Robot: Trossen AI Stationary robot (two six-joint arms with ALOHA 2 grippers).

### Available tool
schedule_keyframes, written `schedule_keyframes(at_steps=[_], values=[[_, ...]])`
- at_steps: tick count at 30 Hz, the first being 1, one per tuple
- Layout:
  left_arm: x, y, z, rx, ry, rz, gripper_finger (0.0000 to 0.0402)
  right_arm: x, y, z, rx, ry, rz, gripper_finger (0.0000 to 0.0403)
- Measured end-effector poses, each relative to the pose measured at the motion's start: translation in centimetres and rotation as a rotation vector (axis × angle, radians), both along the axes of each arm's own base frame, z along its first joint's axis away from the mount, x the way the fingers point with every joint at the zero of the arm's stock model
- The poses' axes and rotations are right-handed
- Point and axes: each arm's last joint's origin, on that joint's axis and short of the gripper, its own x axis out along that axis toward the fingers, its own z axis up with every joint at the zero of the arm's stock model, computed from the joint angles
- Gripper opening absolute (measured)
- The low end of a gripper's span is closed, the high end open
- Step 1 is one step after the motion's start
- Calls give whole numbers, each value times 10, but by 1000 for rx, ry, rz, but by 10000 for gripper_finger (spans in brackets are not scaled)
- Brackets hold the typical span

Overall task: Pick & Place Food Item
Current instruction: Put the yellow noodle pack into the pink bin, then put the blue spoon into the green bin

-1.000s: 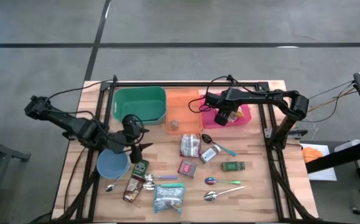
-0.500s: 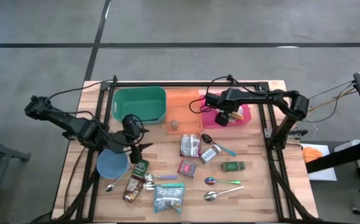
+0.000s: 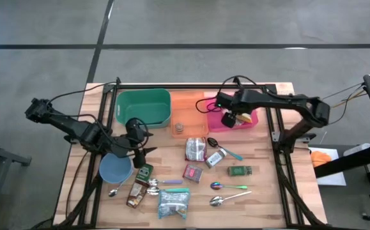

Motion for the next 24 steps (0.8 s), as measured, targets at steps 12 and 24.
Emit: schedule_keyframes(at_steps=[12,24], values=[[0,-1,-1,-26,20,-37,279,-4,76,33,199,-219,200,306],[0,-1,-1,-27,20,-36,279,0,165,19,258,-203,371,306]])
